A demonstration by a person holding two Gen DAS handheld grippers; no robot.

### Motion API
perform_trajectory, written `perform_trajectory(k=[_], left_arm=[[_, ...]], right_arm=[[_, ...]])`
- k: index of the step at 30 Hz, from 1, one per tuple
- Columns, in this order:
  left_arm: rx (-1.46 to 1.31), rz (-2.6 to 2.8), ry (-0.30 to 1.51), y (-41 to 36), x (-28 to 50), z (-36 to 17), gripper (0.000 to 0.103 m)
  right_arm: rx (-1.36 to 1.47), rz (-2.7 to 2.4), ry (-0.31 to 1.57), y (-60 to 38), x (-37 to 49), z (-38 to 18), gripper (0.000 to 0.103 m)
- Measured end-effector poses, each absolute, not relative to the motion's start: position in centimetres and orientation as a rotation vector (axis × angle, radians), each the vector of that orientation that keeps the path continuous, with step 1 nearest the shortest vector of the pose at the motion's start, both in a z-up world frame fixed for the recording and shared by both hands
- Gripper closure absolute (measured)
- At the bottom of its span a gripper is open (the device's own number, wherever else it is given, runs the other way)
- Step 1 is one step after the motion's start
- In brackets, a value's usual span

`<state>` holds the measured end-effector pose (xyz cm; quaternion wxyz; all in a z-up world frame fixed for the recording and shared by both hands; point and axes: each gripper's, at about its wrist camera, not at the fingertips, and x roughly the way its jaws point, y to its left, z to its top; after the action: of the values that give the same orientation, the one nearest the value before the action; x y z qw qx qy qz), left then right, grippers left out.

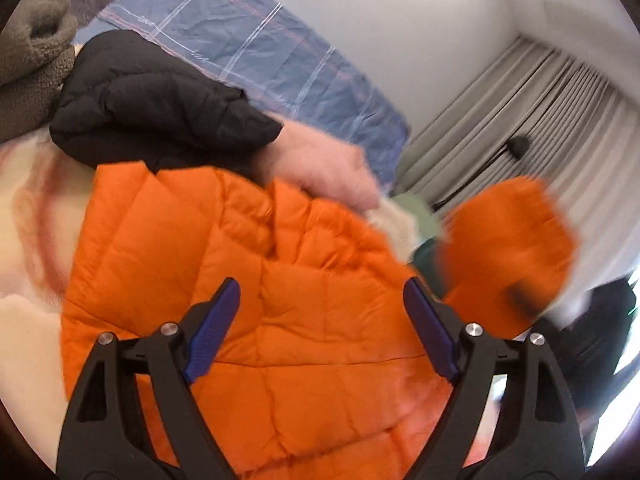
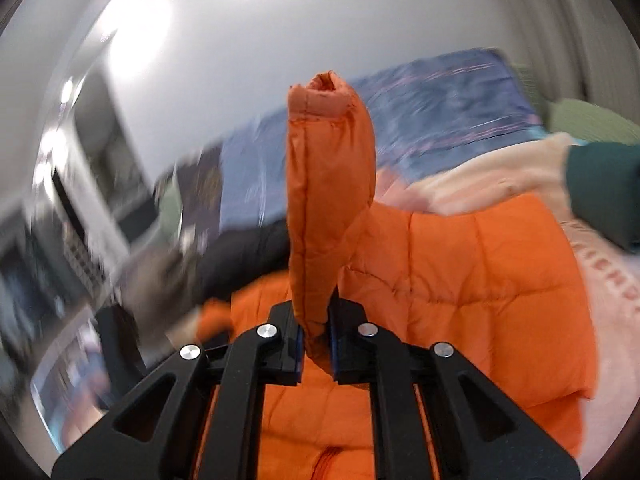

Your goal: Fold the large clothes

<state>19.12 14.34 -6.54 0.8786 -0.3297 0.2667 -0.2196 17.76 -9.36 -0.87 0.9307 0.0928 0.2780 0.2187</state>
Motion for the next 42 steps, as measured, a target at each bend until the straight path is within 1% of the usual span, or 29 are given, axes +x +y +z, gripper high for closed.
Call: perform_trajectory(k=[2,4,5,6,10,12,17,21,23,24,25,26,27,28,30,34,35,36,37,38,39,40,41,42], left_arm=[[-0.727,-0.523,0.549,15.0,19.1,-6.4,0.015],[-0.738,-0.592,0.569,14.9,19.3,-6.5,0.012],[-0.736,-0.608,0.585,14.5,19.6,-6.6,0.012],[-0.736,-0.611,0.6,14.2,19.8,-6.8,0.011],[-0.715,-0.64,0.657,12.9,20.4,-7.3,0.01],[-0.695,-0.638,0.674,12.3,20.3,-7.6,0.01],[-0.763,-0.678,0.661,12.8,20.1,-7.6,0.009],[-0.762,-0.722,0.653,12.4,19.9,-7.4,0.009],[-0.676,-0.687,0.661,11.2,19.8,-7.2,0.013],[-0.627,-0.665,0.663,10.5,19.8,-7.1,0.034],[-0.564,-0.646,0.677,9.6,19.8,-7.0,0.073],[-0.522,-0.632,0.707,8.8,20.2,-7.3,0.089],[-0.504,-0.609,0.725,8.6,20.4,-7.4,0.092],[-0.489,-0.57,0.723,8.6,20.4,-7.5,0.093],[-0.442,-0.488,0.695,9.1,20.1,-7.0,0.095],[-0.442,-0.425,0.575,12.0,18.4,-3.7,0.095],[-0.397,-0.377,0.57,12.7,17.9,-2.8,0.095],[-0.345,-0.331,0.586,13.0,17.6,-2.3,0.092],[-0.279,-0.265,0.62,13.2,17.6,-2.3,0.084],[-0.232,-0.204,0.648,13.3,17.6,-2.7,0.078],[-0.178,-0.128,0.683,13.3,17.9,-3.2,0.063],[-0.138,-0.069,0.709,13.4,18.2,-3.6,0.054],[-0.089,0.016,0.741,13.5,18.7,-4.5,0.053],[-0.056,0.076,0.763,13.6,19.1,-5.1,0.053]], right_arm=[[0.098,0.479,0.661,-6.9,18.5,-3.5,0.088],[0.034,0.495,0.716,-4.8,17.9,-5.4,0.08],[0.006,0.501,0.737,-4.3,18.1,-6.1,0.07],[-0.017,0.505,0.75,-3.2,17.5,-6.5,0.064],[-0.067,0.522,0.759,-2.8,16.5,-6.5,0.059],[-0.071,0.521,0.758,-2.9,16.0,-6.6,0.055],[-0.051,0.521,0.78,-4.0,15.8,-7.7,0.054],[-0.047,0.524,0.802,-3.9,16.2,-8.4,0.05],[-0.063,0.524,0.806,-3.6,16.0,-8.6,0.048],[-0.069,0.523,0.804,-3.6,16.0,-8.7,0.048],[-0.074,0.523,0.802,-3.6,16.0,-8.7,0.047],[-0.08,0.521,0.799,-3.6,15.9,-8.6,0.047],[-0.085,0.515,0.795,-3.7,15.6,-8.4,0.047],[-0.087,0.515,0.789,-3.9,15.6,-8.1,0.047],[-0.082,0.516,0.737,-5.2,14.9,-6.8,0.047],[-0.066,0.418,0.639,-9.2,14.5,-4.4,0.047],[-0.062,0.374,0.629,-10.3,14.9,-4.1,0.047],[-0.055,0.306,0.634,-11.7,15.6,-4.0,0.047],[-0.044,0.25,0.652,-12.8,16.3,-4.3,0.047],[-0.038,0.206,0.674,-13.5,17.0,-4.8,0.047],[-0.042,0.139,0.723,-14.4,18.0,-6.0,0.047],[-0.046,0.106,0.772,-14.9,18.8,-7.2,0.047],[-0.035,0.08,0.81,-15.5,19.3,-8.6,0.047],[-0.021,0.08,0.807,-15.7,19.3,-8.9,0.047]])
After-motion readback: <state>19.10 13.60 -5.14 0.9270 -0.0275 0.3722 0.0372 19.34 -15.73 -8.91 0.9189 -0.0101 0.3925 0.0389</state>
